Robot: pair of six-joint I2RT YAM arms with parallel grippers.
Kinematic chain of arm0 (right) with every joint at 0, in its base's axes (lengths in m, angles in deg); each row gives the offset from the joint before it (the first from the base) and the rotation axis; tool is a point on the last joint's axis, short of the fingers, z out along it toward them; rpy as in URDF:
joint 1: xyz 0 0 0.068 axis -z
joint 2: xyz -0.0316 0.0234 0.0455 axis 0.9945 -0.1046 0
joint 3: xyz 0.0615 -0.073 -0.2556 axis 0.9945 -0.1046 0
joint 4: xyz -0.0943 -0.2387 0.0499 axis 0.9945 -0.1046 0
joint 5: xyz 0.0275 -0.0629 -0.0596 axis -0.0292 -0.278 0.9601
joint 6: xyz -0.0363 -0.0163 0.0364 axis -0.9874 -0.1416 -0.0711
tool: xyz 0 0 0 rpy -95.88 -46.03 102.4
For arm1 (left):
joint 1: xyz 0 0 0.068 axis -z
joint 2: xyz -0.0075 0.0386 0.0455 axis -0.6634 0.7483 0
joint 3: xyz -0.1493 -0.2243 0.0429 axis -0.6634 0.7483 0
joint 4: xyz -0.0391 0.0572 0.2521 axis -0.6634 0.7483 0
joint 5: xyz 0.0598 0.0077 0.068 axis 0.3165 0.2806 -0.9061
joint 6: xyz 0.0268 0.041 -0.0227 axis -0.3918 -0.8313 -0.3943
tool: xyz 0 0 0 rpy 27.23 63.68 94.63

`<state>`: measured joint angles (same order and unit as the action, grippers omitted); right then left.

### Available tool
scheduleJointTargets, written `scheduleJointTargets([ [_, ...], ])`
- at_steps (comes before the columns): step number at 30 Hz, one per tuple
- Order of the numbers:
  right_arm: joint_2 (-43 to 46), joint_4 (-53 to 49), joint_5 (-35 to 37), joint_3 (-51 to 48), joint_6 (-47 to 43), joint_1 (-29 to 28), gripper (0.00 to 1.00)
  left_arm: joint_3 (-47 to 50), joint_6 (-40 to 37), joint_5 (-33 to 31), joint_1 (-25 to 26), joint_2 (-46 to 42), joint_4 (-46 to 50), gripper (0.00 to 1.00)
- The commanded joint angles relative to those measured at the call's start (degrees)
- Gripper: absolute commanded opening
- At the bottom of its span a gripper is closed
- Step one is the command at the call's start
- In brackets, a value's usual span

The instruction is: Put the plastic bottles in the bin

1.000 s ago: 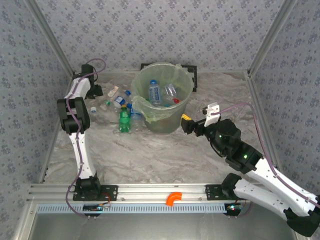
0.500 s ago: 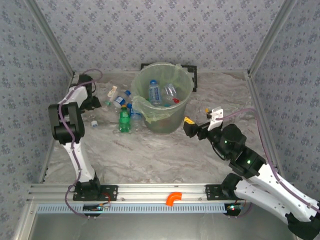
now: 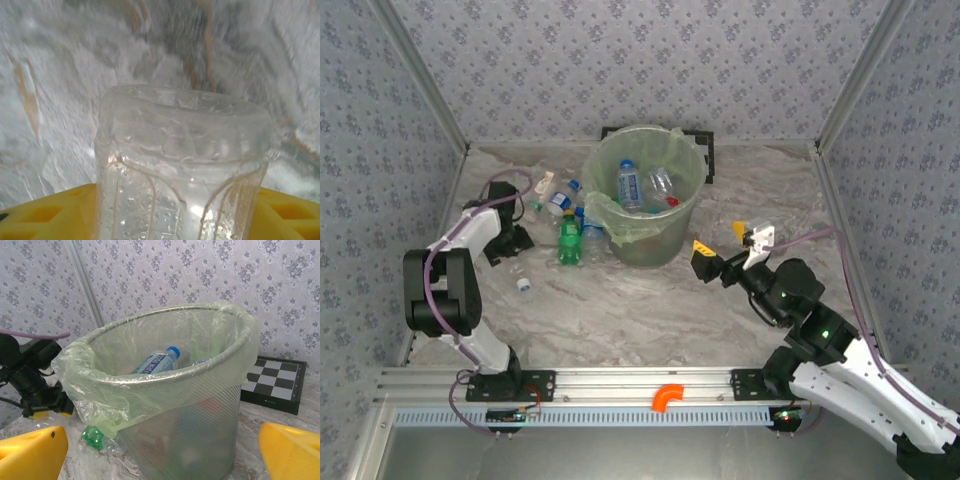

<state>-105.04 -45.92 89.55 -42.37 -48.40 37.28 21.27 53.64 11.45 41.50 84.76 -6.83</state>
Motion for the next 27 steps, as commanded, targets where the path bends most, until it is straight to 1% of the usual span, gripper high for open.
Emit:
scheduleJointTargets([
  [1,1.2,0.3,-0.7,-0.6,0.7,0.3,1.0,1.0,2.0,1.6,0.1,-1.3,2.5,0.68],
  [4,1.5,0.2,-0.7,-0.8,0.8,0.4,0.99,0.3,0.4,2.0,0.1,-1.0,3.3,0.71],
  [8,1.3,0.3,-1.1,-0.9,0.8,0.4,0.99,-1.7,-2.1,2.9,0.1,1.6,5.3,0.78],
  [12,1.2,0.2,-0.9,-1.0,0.8,0.4,0.99,-3.3,-4.1,1.7,-0.2,3.5,6.1,0.79],
  [19,1.0,0.0,-0.8,-0.9,0.8,0.4,0.99,-4.9,-6.2,2.0,-1.8,6.8,7.0,0.77],
  [21,1.1,-0.2,-0.7,-0.9,0.8,0.5,0.99,-5.1,-6.6,2.0,-2.0,7.1,6.8,0.7],
  [25,1.0,-0.1,-0.7,-0.9,0.8,0.5,0.99,-5.0,-6.5,2.6,-2.1,6.3,6.7,0.64],
  [27,1.1,-0.2,-0.6,-0.8,0.8,0.5,0.99,-4.6,-6.0,3.1,-2.1,5.0,6.6,0.64],
])
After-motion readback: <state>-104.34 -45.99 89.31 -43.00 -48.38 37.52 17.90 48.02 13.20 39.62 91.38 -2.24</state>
